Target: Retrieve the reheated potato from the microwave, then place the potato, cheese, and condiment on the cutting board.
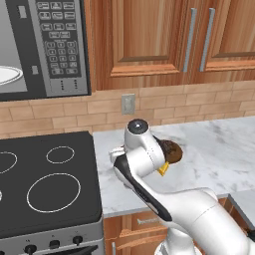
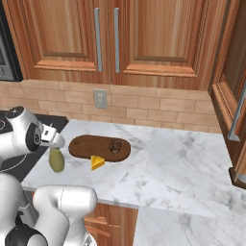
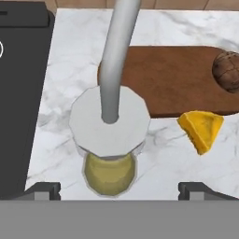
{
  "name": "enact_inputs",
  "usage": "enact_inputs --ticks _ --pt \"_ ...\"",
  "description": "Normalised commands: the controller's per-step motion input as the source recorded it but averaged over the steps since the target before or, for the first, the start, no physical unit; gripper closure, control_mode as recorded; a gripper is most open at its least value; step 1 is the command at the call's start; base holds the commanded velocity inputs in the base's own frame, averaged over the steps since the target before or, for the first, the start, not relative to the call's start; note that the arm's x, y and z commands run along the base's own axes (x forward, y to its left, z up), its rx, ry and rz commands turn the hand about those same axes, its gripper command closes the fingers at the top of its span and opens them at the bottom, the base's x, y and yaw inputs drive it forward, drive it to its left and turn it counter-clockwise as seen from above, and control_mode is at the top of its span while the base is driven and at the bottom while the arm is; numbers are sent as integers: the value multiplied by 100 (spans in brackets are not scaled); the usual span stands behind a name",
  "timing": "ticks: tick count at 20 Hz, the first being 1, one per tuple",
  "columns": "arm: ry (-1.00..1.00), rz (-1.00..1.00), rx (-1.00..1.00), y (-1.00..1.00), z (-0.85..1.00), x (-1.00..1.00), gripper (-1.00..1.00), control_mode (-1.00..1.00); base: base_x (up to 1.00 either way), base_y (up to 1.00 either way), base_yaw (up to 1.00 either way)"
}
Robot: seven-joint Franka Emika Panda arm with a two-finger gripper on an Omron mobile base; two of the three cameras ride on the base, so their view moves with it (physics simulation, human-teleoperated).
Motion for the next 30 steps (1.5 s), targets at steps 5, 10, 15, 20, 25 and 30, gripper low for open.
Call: enact_inputs --ticks 5,10,15,20,25,30 --pt "-1 0 3 4 -14 14 -100 -100 0 0 0" --pt "-4 0 3 4 -14 13 -100 -100 0 0 0" --pt "-4 0 0 4 -13 16 -100 -100 0 0 0" --pt "-3 0 0 2 -11 17 -100 -100 0 0 0" --pt "0 0 0 0 -3 4 -100 -100 0 0 0" --pt "0 0 0 0 -1 0 -100 -100 0 0 0"
